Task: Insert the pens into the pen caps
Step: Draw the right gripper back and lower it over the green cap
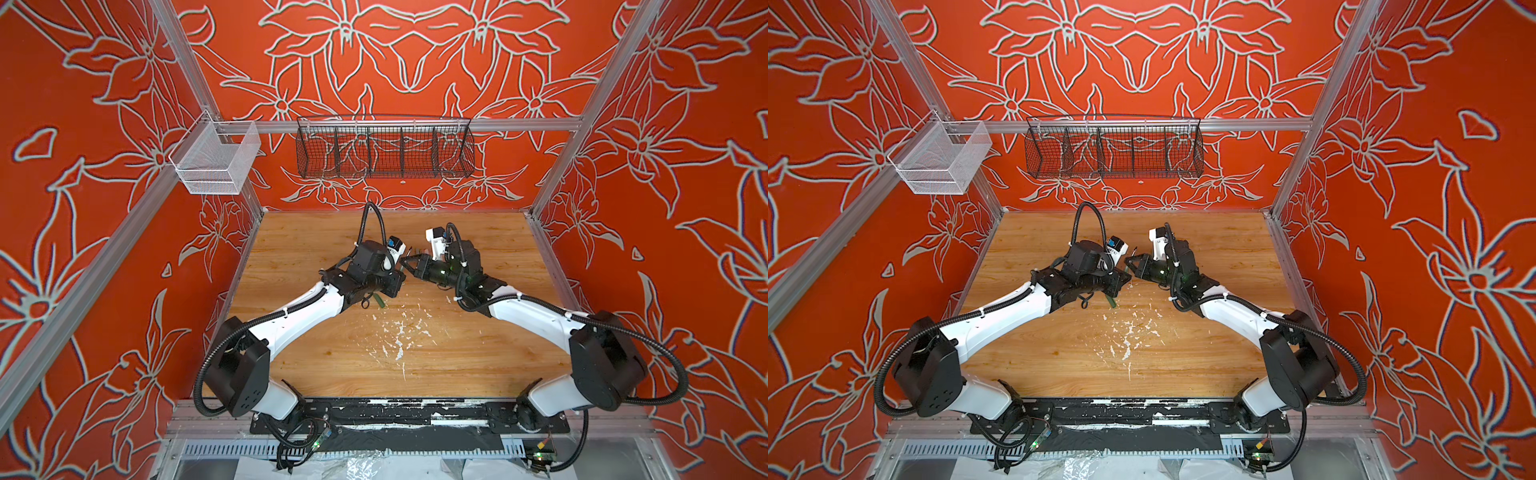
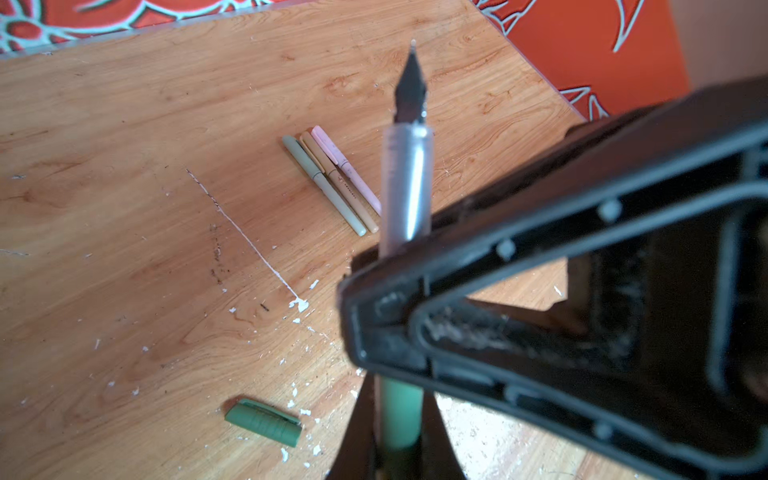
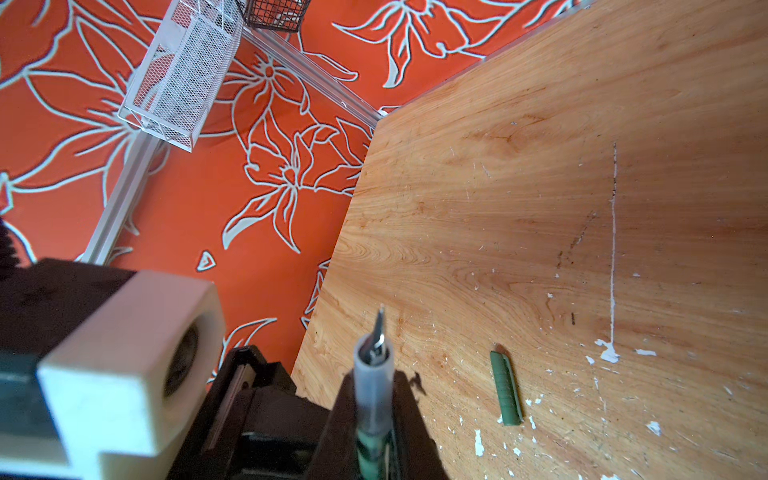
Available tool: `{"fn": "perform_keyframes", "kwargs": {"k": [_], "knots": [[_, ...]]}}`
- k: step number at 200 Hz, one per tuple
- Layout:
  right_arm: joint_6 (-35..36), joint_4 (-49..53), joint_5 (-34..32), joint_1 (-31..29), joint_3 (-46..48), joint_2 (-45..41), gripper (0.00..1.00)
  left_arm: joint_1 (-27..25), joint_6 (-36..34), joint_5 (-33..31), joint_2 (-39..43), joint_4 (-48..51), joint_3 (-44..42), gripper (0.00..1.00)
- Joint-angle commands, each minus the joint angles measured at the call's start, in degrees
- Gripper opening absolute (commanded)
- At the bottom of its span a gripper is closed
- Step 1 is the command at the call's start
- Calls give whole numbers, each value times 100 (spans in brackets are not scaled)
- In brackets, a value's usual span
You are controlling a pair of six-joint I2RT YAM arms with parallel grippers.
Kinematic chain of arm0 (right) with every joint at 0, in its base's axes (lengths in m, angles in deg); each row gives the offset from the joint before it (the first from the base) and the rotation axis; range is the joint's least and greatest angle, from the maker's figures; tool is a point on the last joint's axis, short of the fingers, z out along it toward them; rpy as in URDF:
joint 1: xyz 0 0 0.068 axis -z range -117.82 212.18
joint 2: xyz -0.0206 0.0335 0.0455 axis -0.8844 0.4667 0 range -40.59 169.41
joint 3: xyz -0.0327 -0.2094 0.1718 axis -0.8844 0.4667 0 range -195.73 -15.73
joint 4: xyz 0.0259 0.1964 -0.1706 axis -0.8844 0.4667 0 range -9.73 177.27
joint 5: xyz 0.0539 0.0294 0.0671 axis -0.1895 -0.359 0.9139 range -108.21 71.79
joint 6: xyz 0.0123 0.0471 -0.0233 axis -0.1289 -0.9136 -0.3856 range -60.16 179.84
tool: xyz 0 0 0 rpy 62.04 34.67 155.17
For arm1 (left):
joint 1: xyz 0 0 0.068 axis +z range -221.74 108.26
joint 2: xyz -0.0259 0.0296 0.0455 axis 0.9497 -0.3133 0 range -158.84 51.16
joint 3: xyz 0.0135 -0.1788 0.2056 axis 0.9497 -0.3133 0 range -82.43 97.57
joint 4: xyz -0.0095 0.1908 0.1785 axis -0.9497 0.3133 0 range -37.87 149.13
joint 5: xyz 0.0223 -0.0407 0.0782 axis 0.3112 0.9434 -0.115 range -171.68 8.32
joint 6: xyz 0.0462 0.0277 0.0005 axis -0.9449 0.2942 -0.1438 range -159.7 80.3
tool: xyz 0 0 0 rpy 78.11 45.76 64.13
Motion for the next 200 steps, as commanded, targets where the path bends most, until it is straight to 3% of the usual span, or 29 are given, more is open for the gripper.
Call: {"fn": "perform_keyframes", "kwargs": {"k": [1,34,82,112,151,200], "knots": [[-65,-120,280,-51,-79,-32,20,-18,2,-124,182,-152,-30,1],[315,357,27,-48,-113,-550,32,-1,66,-699,401,-327,-188,0],[1013,1583,-1074,-40,108,-1148,34,219,322,-2288,1259,-868,-689,0],[1423,2291,-1074,-243,-152,-342,28,308,523,-3036,1786,-1177,-1023,0],[2445,3875,-1847,-973,-1720,1431,22,334,751,-4244,2360,-1532,-1466,0],[2965,4643,-2487,-1556,-3216,2952,27,379,738,-4447,2760,-1982,-1792,0]]}}
